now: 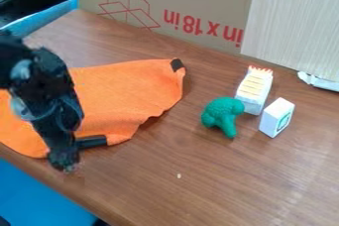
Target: Unfold the cloth from top right to bottom left
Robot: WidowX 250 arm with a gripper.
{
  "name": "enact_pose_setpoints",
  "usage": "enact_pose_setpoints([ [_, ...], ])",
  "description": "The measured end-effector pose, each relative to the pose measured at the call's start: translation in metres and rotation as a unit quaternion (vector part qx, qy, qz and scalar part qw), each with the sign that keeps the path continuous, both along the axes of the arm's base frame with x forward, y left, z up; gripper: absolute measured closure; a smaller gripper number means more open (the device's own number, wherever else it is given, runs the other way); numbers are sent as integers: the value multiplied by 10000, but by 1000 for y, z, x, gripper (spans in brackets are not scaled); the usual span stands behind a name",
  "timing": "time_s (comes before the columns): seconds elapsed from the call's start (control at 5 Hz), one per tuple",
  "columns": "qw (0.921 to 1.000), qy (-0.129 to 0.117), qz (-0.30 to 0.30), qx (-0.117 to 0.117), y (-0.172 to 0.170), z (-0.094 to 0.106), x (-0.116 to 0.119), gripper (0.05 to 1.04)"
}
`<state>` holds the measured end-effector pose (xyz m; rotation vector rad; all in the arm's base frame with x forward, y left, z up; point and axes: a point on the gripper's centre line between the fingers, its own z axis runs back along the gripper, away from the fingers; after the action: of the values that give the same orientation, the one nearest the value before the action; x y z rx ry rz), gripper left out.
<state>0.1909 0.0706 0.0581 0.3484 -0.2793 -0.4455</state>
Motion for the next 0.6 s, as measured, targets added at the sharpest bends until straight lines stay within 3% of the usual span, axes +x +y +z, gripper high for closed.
enact_pose_setpoints([
  [0.6,9996,-112,31,249,-2,-14,13,113],
])
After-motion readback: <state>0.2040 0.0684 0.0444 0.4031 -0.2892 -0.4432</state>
